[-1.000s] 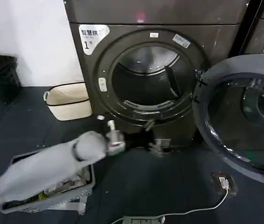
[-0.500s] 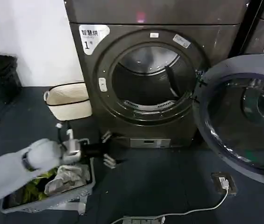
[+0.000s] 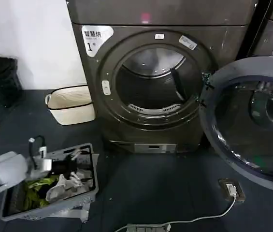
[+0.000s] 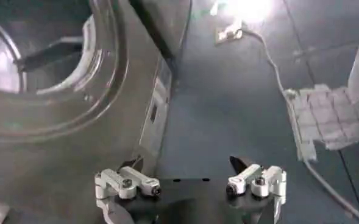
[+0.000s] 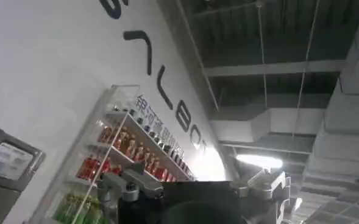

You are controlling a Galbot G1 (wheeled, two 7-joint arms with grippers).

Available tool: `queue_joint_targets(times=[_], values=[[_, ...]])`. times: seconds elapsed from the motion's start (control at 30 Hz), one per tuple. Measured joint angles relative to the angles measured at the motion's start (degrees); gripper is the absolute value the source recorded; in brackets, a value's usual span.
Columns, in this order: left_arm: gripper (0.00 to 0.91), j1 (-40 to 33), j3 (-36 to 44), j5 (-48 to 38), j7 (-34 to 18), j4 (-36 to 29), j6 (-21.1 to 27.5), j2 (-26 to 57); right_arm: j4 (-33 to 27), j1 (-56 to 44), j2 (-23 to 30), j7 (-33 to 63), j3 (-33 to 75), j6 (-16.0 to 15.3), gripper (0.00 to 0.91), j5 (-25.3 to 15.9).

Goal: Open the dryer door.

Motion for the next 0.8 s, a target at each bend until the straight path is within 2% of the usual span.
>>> queue_joint_targets(times=[0.43, 0.8], values=[[0.907, 0.08, -0.62, 4.28, 3.19, 4.92, 4.46, 3.42, -0.15, 0.65, -0.02, -0.14, -0.38, 0.19, 0.907, -0.27], [0.907, 0.53, 2.06, 4.65, 4.44, 8.28, 4.85, 4.63, -0.26, 0.87, -0.15, -0.18, -0.50, 0.25, 0.907, -0.35]])
